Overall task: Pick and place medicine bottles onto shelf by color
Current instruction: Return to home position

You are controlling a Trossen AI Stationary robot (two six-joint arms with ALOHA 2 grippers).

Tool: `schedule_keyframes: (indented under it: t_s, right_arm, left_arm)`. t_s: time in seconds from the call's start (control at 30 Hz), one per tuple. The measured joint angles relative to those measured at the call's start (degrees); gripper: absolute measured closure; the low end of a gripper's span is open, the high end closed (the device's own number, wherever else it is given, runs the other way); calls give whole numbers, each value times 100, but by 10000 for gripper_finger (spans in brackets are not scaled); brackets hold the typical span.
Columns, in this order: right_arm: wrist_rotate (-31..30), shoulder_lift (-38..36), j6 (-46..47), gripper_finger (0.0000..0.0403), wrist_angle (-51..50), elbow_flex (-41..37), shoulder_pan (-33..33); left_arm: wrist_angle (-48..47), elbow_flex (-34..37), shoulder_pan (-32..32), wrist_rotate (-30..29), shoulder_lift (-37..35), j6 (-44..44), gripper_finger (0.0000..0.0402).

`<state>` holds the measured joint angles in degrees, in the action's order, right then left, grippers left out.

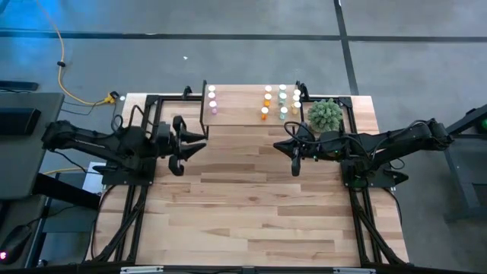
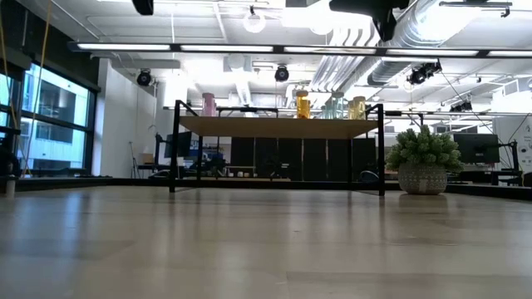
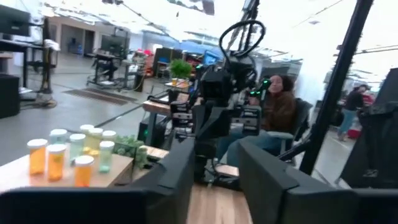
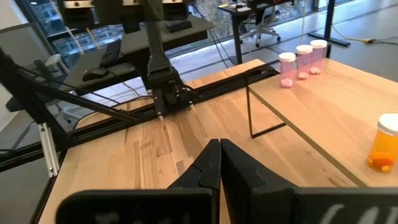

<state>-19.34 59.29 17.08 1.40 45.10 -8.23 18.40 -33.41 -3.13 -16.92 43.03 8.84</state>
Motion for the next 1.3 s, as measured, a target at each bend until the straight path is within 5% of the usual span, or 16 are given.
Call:
schedule_keyframes:
  t_s: [0.23,0.47,0.77,1.3]
  right_arm:
    - [114,0,-170,402,12,0,-2]
    - [114,0,-194,402,12,0,-2]
    - [114,0,-193,402,9,0,-2]
    - [393,0,392,402,-381,0,-2]
  left_arm:
    - [-44,0,-9,220,-29,-66,393]
    - [-402,0,12,-50,-87,163,398]
    - [-1136,63,370,919,-945,242,400]
    - [668,3011,156,876,-3381,958,401]
